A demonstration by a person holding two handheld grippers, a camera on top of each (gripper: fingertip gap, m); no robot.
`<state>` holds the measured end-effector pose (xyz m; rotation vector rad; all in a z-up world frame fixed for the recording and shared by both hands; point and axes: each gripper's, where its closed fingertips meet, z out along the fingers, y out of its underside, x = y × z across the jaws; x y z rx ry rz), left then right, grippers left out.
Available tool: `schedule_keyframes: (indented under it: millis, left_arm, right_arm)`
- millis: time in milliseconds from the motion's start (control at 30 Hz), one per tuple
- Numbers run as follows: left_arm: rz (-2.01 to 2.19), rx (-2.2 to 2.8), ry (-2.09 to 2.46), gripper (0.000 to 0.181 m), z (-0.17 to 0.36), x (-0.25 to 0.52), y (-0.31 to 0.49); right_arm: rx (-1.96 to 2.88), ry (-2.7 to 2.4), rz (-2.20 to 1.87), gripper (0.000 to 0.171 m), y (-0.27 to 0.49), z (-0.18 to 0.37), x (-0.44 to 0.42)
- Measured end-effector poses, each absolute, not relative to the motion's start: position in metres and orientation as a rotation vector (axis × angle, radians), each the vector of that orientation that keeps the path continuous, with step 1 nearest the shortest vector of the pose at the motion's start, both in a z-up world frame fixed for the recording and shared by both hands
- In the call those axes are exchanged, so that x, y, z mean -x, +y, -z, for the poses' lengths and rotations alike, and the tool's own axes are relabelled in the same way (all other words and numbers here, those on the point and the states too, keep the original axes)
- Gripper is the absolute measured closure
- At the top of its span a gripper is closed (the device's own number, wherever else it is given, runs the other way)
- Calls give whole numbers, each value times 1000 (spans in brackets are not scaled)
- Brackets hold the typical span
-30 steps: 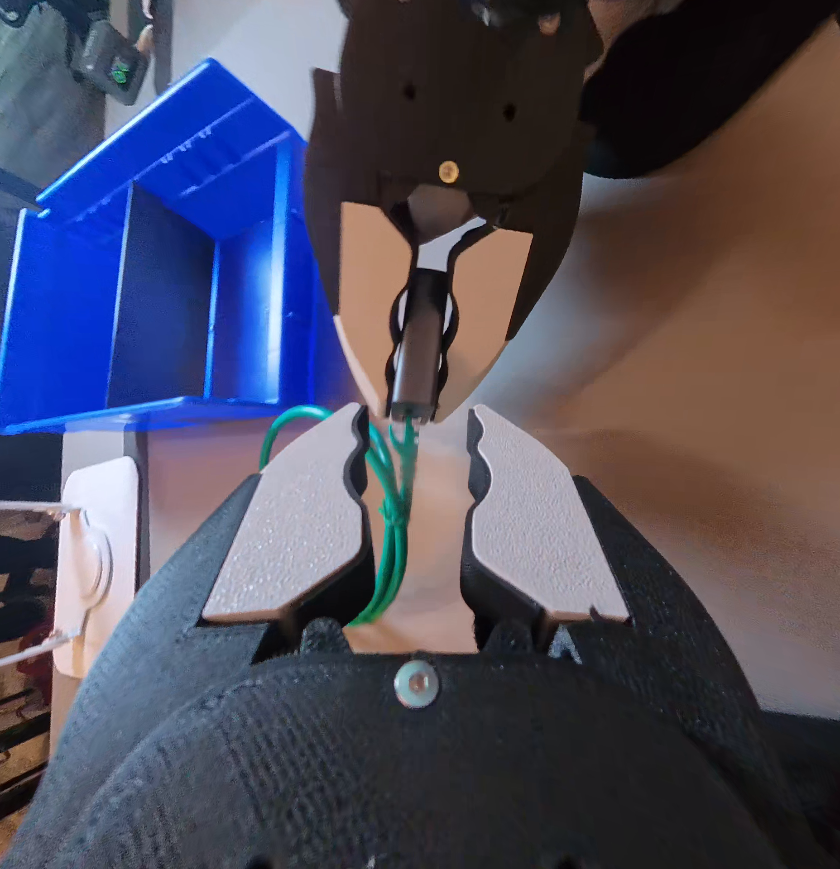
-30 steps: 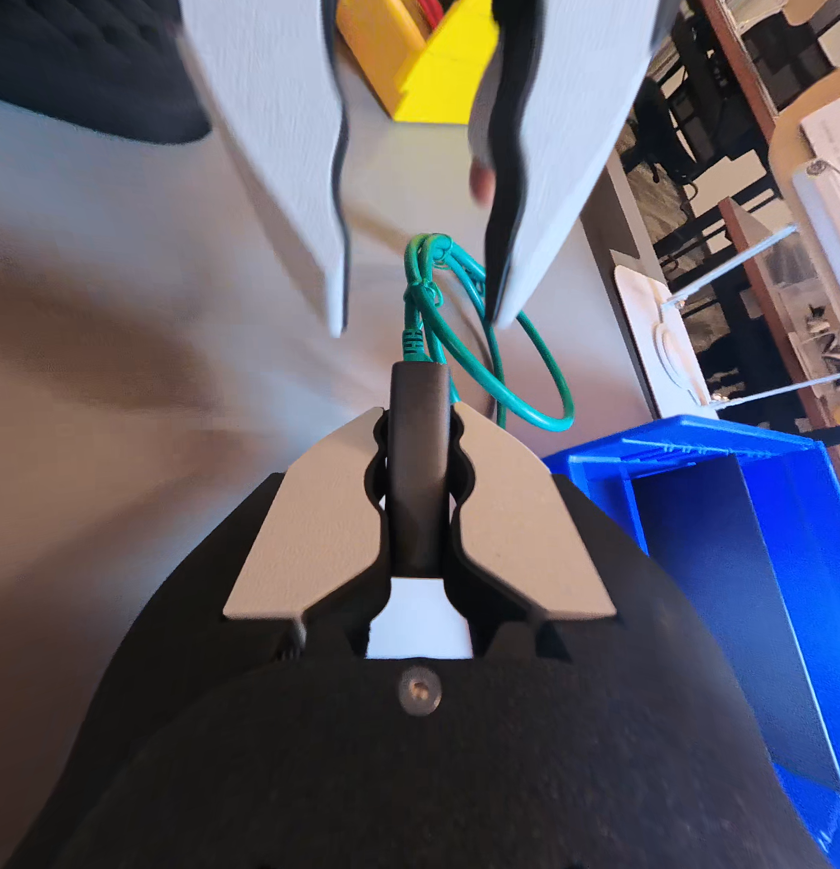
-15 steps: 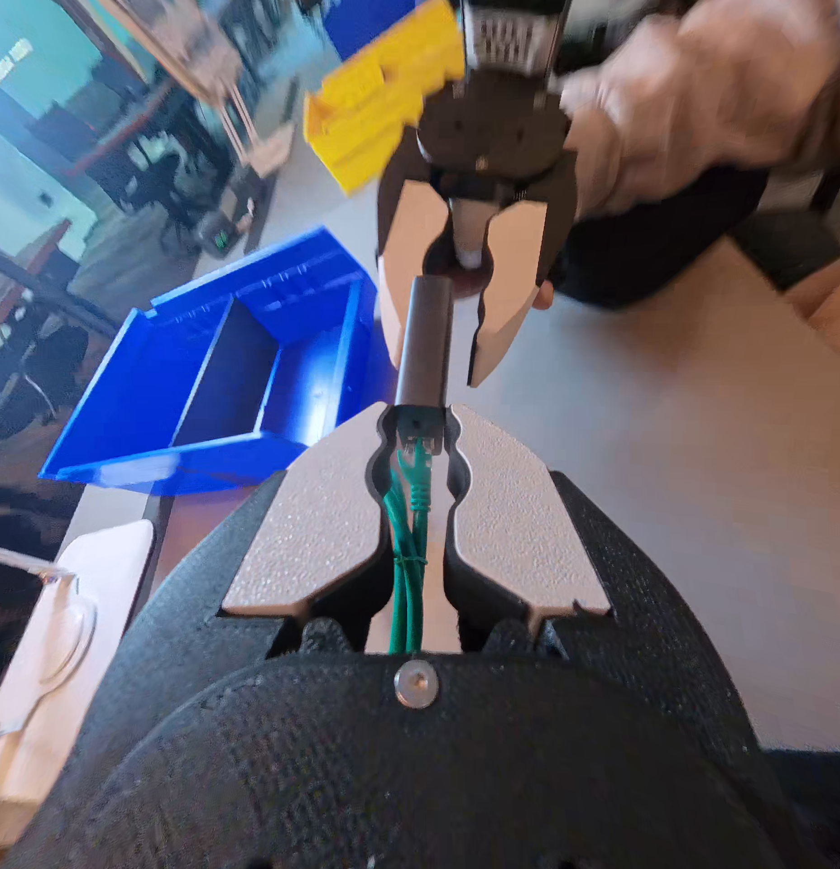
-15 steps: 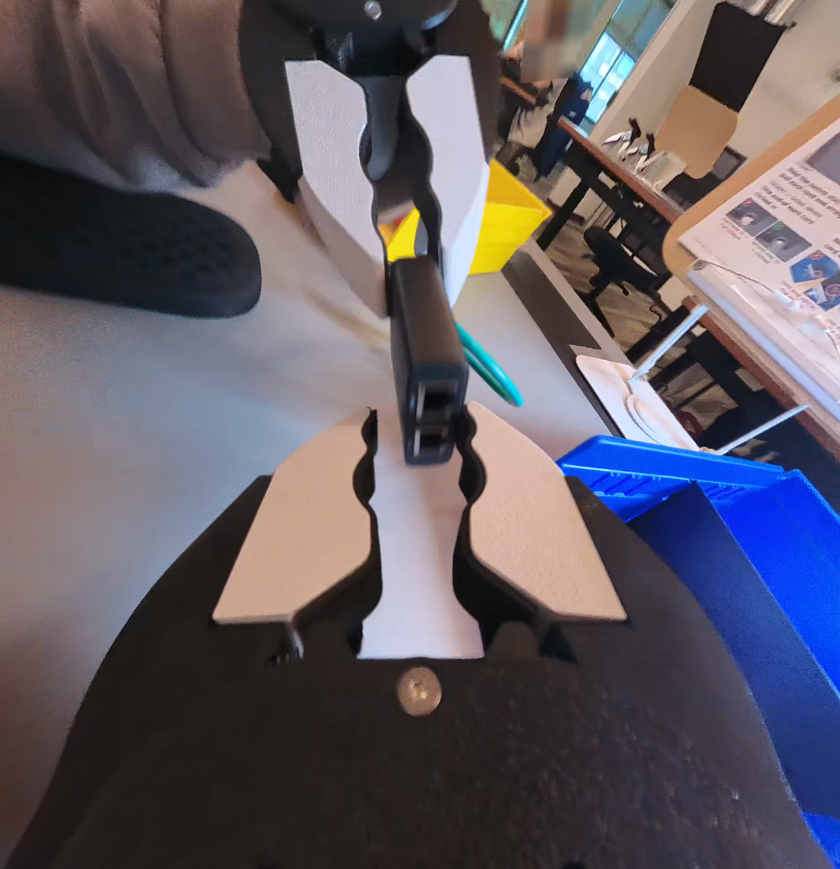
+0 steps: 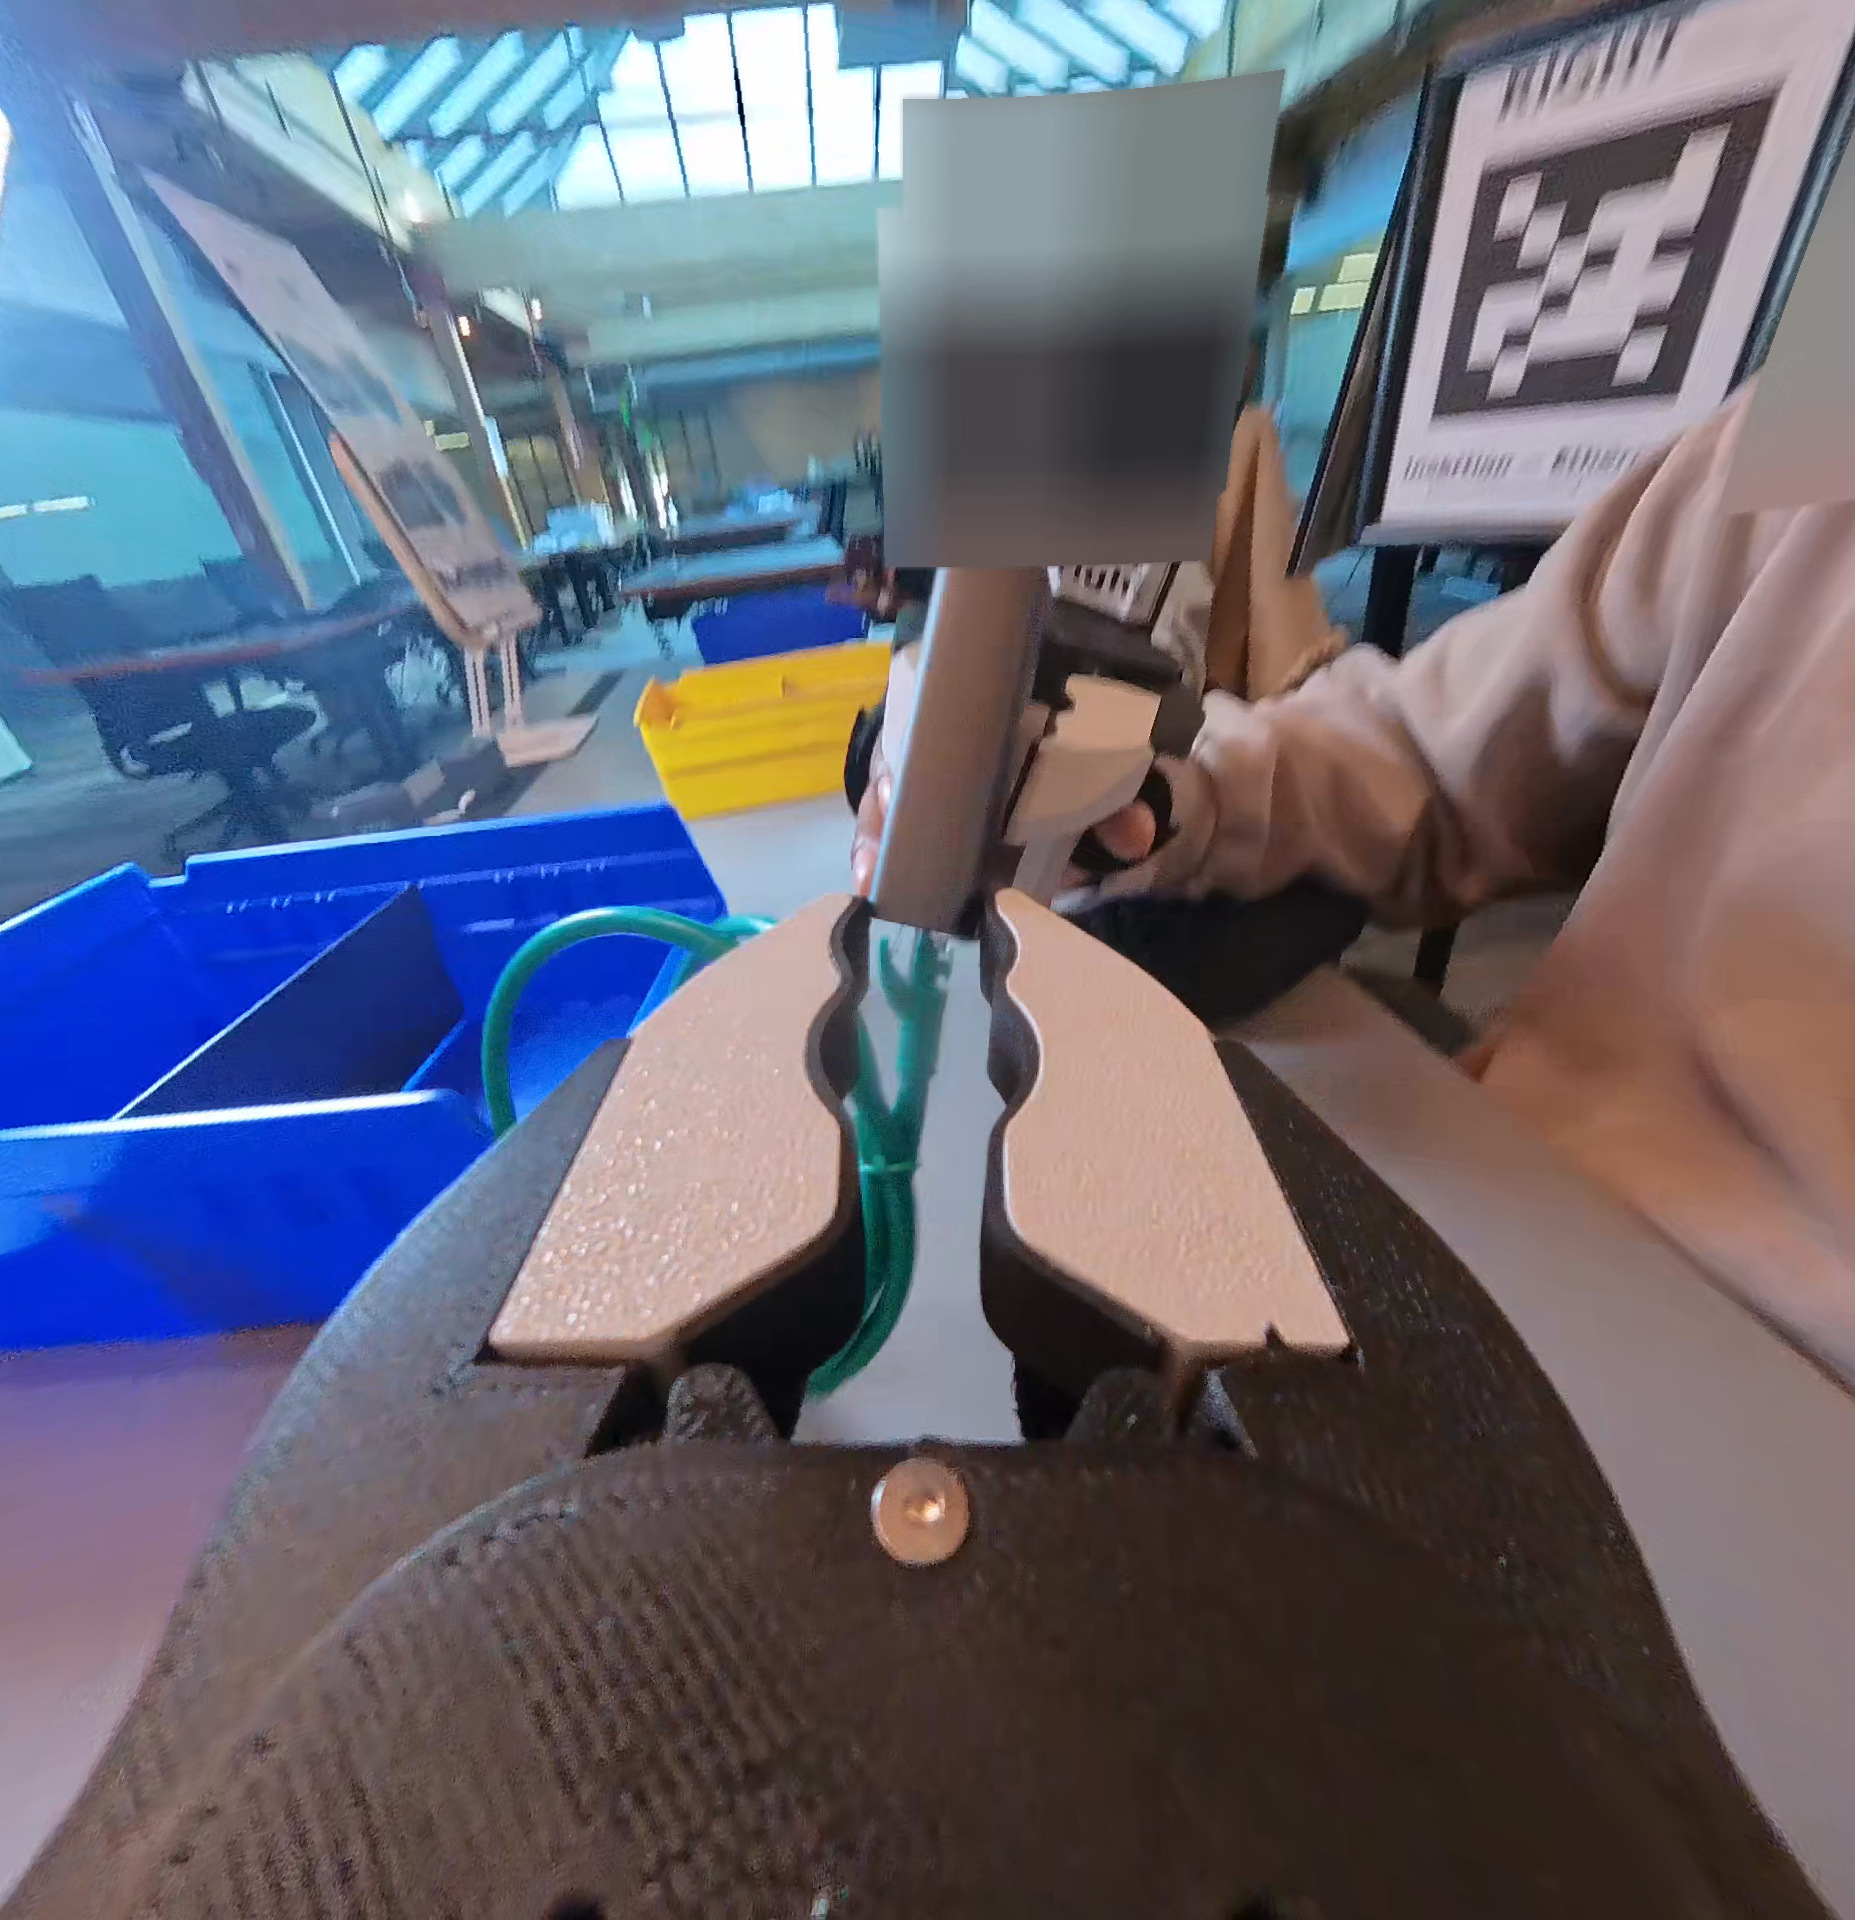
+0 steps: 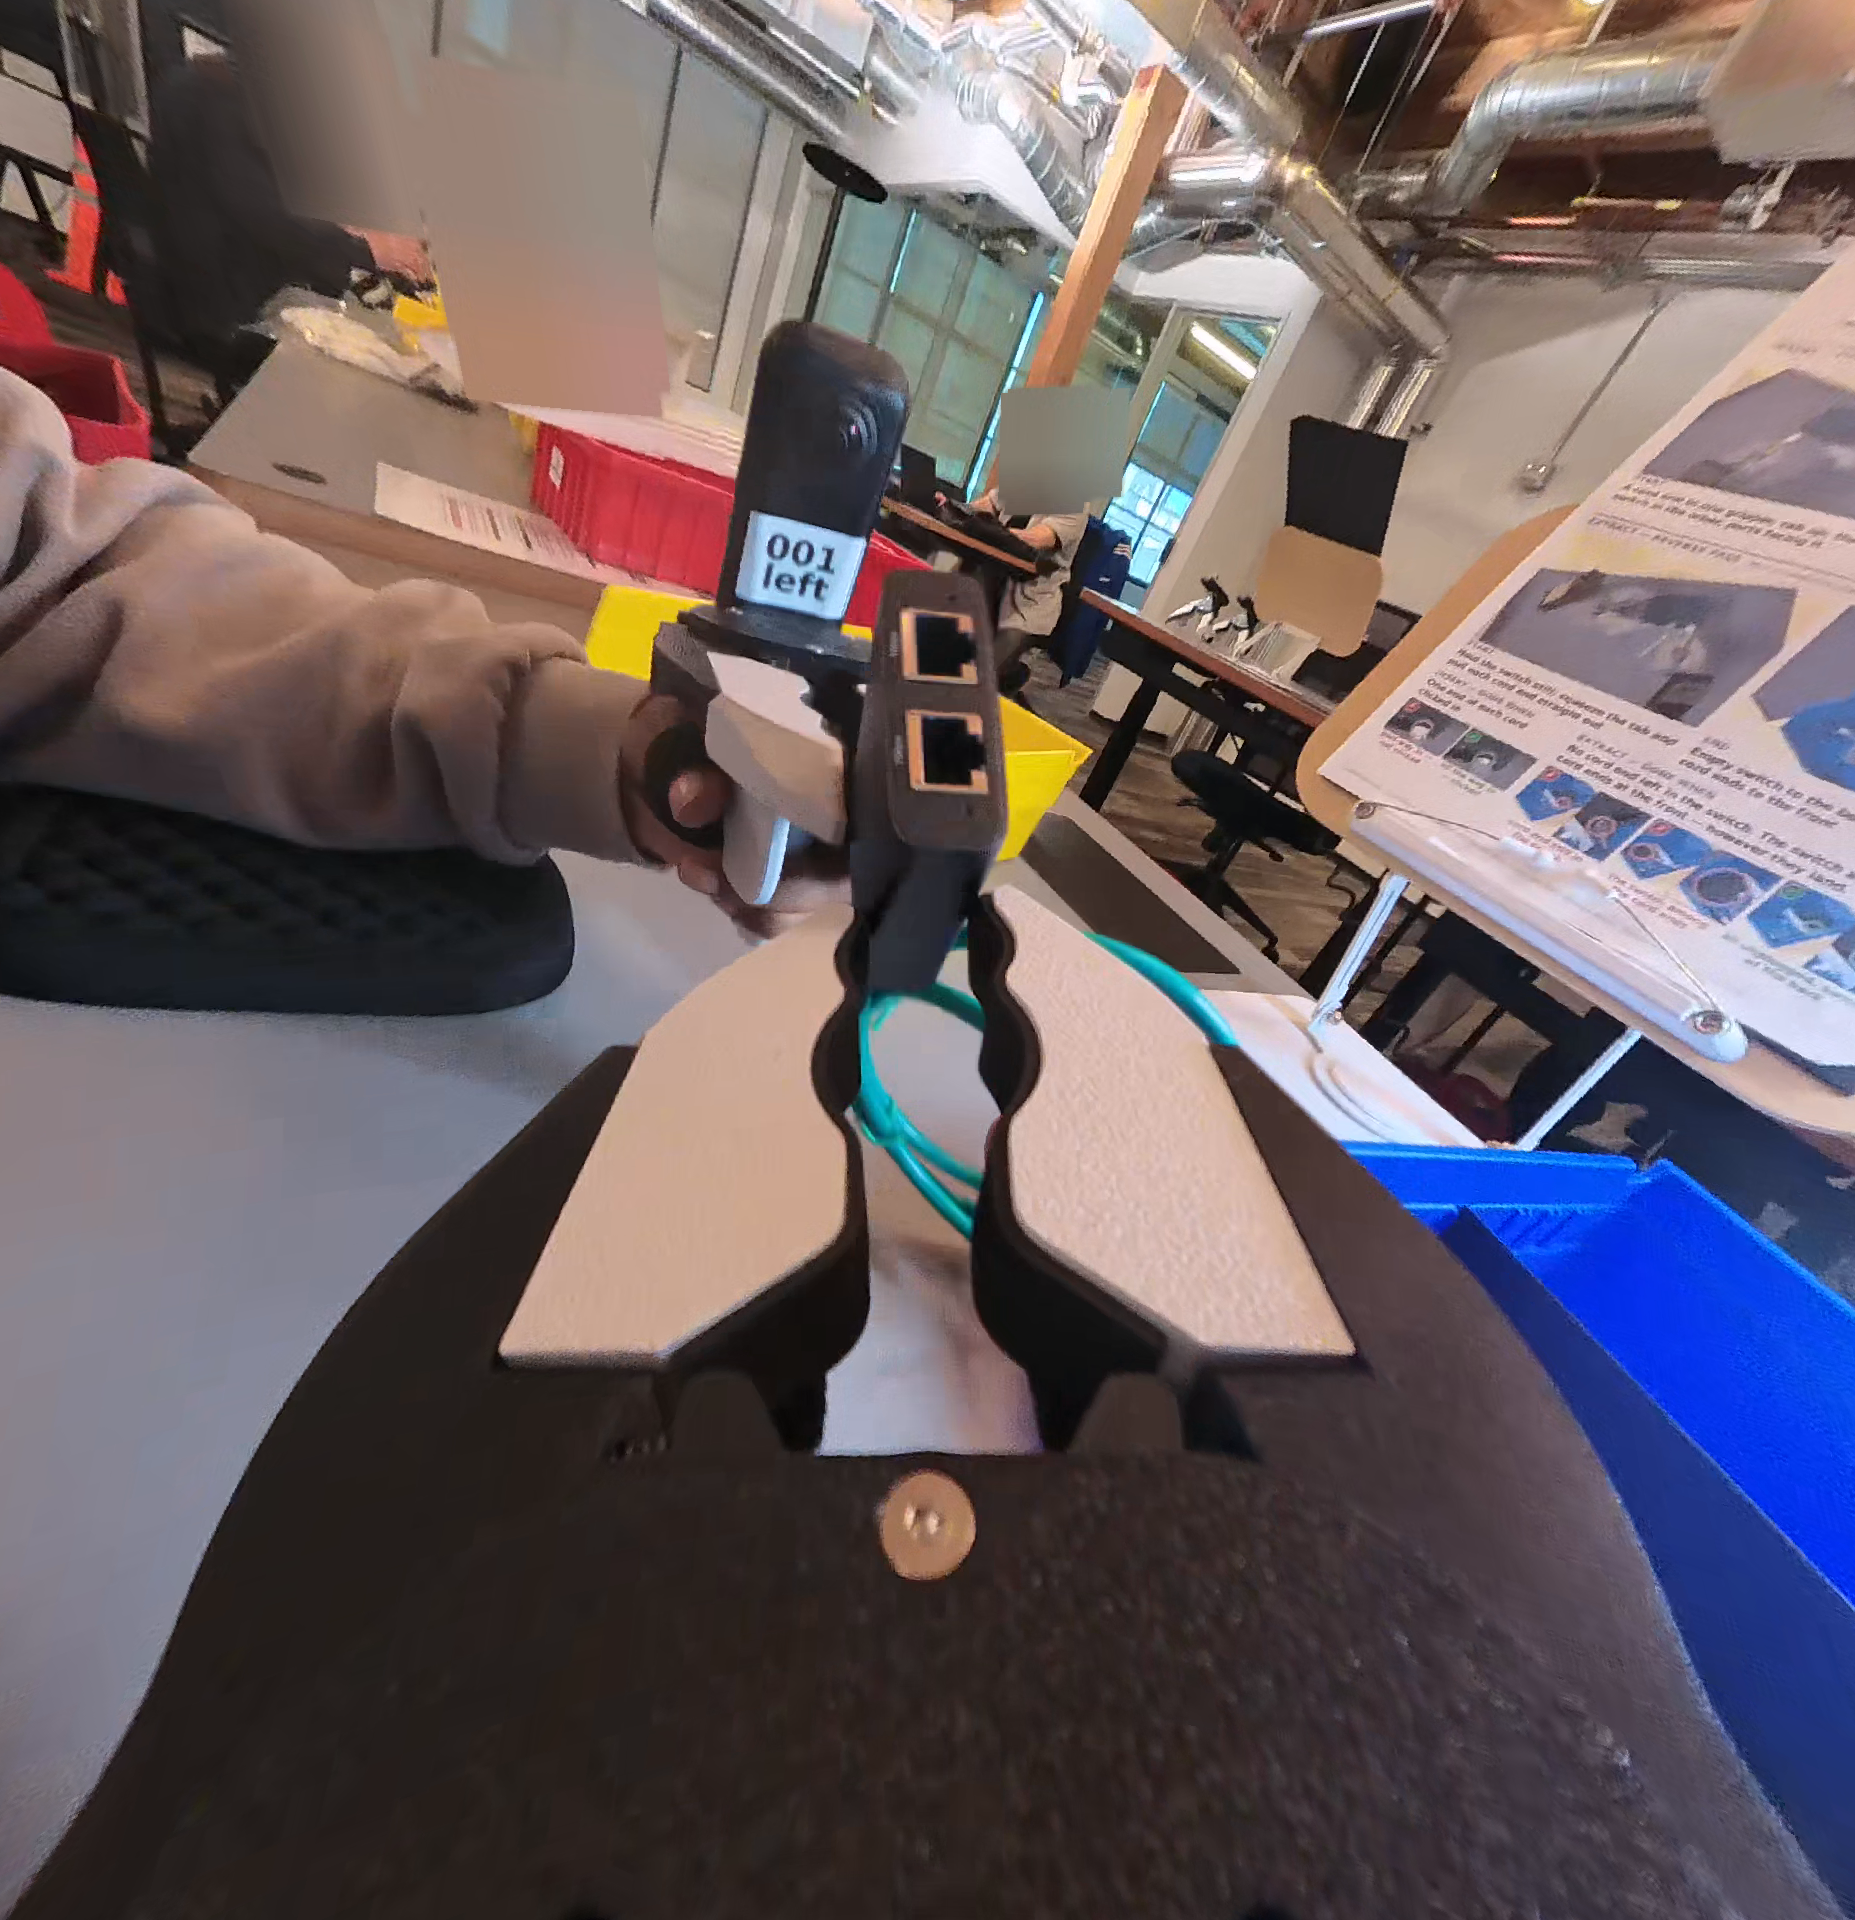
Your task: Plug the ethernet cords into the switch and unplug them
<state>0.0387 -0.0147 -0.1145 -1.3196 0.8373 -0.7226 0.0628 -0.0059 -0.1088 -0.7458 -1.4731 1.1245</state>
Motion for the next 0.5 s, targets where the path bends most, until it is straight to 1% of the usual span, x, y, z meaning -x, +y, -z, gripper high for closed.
schedule_keyframes:
  millis: [133, 200, 267, 333, 500]
  left_arm:
    - [573, 1403, 904, 160, 124, -37, -15]
    - [410, 1473, 964, 158, 129, -32, -15]
    - [203, 1524, 1040, 150, 132, -24, -19]
    - [54, 1536, 1100, 145, 127, -22, -28]
    - [-148, 1522, 1183, 145, 107, -26, -43]
  right_arm:
    - [717, -1515, -1070, 153, -10, 111, -64]
    - [717, -1539, -1011, 153, -10, 115, -63]
    - [709, -1568, -978, 153, -14, 119, -62]
    - [701, -1592, -945, 153, -20, 122, -59]
    - [621, -1675, -847, 153, -39, 119, -41]
